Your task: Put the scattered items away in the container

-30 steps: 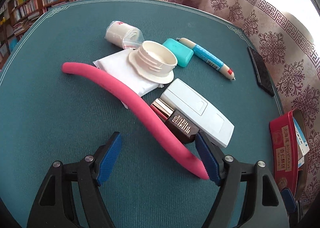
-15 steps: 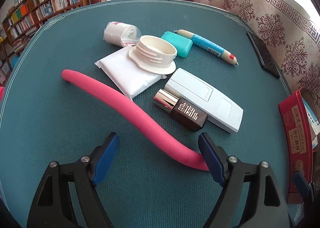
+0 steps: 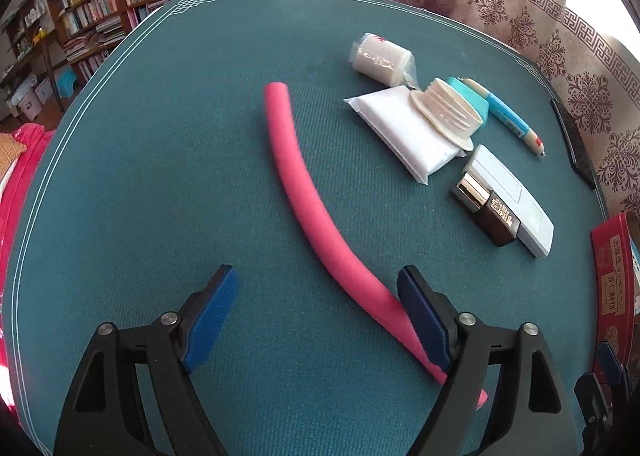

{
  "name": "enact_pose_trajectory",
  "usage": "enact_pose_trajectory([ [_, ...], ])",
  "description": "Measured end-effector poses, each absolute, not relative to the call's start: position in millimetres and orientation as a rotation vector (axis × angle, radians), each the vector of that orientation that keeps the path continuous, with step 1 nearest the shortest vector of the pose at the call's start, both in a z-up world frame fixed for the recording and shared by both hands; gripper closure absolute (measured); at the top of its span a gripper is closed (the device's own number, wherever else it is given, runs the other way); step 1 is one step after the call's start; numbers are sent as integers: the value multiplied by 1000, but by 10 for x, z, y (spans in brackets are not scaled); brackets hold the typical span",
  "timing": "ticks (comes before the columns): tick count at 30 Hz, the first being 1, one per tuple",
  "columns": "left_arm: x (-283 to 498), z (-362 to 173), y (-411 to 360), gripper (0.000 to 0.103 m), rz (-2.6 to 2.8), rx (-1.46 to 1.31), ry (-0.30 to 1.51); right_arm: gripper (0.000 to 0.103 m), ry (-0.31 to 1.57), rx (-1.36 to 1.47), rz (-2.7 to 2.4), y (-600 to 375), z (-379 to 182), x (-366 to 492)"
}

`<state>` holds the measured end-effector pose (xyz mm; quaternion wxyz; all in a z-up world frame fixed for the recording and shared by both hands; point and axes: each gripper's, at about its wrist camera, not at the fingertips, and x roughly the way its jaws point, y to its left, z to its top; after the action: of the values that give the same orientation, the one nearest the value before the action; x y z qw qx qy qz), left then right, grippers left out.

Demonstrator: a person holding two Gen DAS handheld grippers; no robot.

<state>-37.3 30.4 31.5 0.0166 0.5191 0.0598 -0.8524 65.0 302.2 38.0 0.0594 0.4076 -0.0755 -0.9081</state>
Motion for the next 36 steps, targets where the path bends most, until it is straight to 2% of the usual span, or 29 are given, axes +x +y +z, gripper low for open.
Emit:
enact_pose_trajectory([
  [6, -427, 365, 27, 19, -2615, 1552, 255, 22, -196, 1238, -2734, 2928, 382, 619],
  [11, -463, 366, 143, 21, -2663, 1501, 127, 22, -163, 1239, -2731, 2863, 390, 585],
  [14, -418, 388, 225, 45, -2704, 1442, 38, 22, -142, 1239, -2731, 2829, 390, 547],
  [16, -386, 411, 250, 77, -2741, 1434, 23, 22, -127, 1233, -2727, 2808, 386, 501],
  [17, -381, 405, 224, 81, -2759, 1438, 25, 22, -121, 1229, -2724, 2797, 383, 467],
  [21, -522, 408, 316, 87, -2869, 1475, 120, 22, -99, 1230, -2715, 2773, 356, 258],
  [25, -512, 399, 372, 87, -2952, 1519, 146, 22, -70, 1272, -2710, 2762, 284, -13],
  [36, -474, 399, 506, 87, -2978, 1572, 205, 21, 161, 1324, -2694, 2513, 100, -692],
])
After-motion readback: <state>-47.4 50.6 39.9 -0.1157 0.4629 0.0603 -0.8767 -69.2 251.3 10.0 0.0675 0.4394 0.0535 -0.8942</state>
